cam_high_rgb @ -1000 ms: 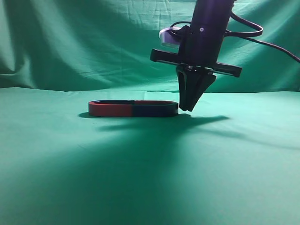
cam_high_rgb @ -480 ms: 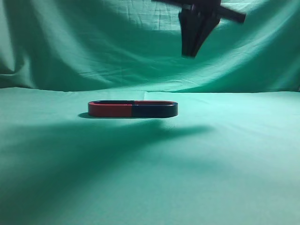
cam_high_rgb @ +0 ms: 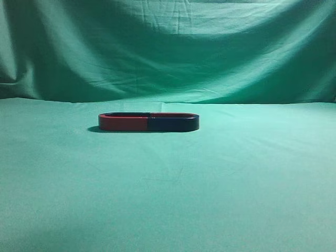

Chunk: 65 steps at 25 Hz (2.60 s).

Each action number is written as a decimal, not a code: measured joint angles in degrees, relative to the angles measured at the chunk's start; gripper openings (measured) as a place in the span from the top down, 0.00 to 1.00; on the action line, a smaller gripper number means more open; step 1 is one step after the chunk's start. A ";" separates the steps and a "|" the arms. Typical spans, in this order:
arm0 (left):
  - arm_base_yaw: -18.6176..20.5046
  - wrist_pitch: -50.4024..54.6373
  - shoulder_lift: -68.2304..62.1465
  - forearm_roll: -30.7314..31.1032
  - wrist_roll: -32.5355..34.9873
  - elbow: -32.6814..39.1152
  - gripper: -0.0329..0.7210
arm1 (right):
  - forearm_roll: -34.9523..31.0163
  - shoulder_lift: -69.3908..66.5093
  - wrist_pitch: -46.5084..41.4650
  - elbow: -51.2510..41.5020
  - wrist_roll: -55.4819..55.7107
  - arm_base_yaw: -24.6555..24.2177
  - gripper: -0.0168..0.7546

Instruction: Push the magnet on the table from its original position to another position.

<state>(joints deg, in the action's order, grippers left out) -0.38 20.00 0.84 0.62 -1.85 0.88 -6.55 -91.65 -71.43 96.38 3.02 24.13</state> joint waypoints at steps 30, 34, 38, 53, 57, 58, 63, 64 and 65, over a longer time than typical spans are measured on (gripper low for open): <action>0.00 0.00 0.00 0.00 0.00 0.00 0.46 | 3.34 72.53 5.46 -44.09 -3.17 0.00 0.34; 0.00 0.00 0.00 0.00 0.00 0.00 0.46 | 4.29 73.10 -0.10 -44.72 -4.74 0.00 0.34; 0.00 0.00 0.00 0.00 0.00 0.00 0.46 | 4.66 73.10 -0.83 -46.19 -5.32 0.00 0.34; 0.00 0.00 0.00 0.00 0.00 0.00 0.46 | 4.66 87.82 40.90 -76.93 -6.19 -10.37 0.34; 0.00 0.00 0.00 0.00 0.00 0.00 0.46 | 4.66 91.96 49.32 -87.56 -6.19 -15.23 0.98; 0.00 0.00 0.00 0.00 0.00 0.00 0.46 | 4.66 92.06 51.03 -90.07 -6.19 -16.08 0.98; 0.00 0.00 0.00 0.00 0.00 0.00 0.46 | 4.66 92.18 56.46 -97.75 -6.27 -18.41 0.98; 0.00 0.00 0.00 0.00 0.00 0.00 0.46 | 4.66 92.18 56.06 -97.75 -6.27 -18.52 0.98; 0.00 0.00 0.00 0.00 0.00 0.00 0.46 | 4.82 92.18 55.50 -97.75 -6.27 -18.60 0.98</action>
<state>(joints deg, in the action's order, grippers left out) -0.38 20.00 0.84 0.62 -1.85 0.88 -1.74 0.53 -15.93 -1.37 -3.25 5.54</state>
